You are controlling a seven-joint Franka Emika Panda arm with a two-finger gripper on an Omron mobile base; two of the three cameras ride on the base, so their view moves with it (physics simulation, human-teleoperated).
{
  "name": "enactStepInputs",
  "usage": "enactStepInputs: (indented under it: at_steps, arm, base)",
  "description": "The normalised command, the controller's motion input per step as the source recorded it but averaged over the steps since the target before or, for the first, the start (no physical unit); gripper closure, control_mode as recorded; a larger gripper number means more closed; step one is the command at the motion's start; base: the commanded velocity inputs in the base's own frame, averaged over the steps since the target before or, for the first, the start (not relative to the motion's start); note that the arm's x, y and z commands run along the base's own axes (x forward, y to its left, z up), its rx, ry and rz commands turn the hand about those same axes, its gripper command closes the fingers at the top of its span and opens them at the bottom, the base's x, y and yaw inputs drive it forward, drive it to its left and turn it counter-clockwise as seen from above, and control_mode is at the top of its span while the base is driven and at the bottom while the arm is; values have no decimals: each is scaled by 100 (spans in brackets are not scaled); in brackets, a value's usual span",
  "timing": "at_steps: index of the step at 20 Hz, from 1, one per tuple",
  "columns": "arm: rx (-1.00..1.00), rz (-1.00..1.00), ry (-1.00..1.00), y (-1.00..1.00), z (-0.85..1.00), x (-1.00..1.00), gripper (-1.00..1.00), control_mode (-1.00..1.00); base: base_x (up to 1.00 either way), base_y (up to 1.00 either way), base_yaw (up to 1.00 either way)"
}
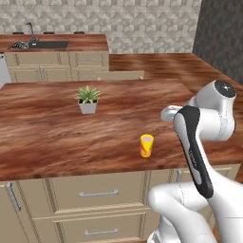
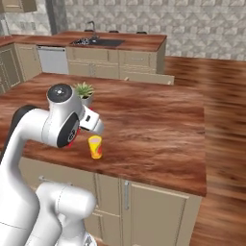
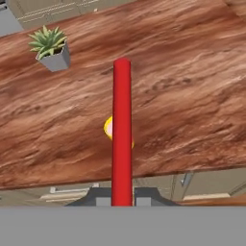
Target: Pick up the straw from the left drawer and put it inside the smoothie cup.
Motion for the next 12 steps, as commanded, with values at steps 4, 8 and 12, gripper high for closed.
enactStepInputs:
  at_steps: [4, 8, 12]
  arm:
    - [0, 0, 0, 0, 0, 0, 100, 100]
    - [0, -7, -2, 14, 0, 21, 100, -100]
    - [0, -1, 0, 0, 0, 0, 100, -100]
  base:
    - [43, 24, -14]
    - [11, 6, -3]
    - [0, 0, 0]
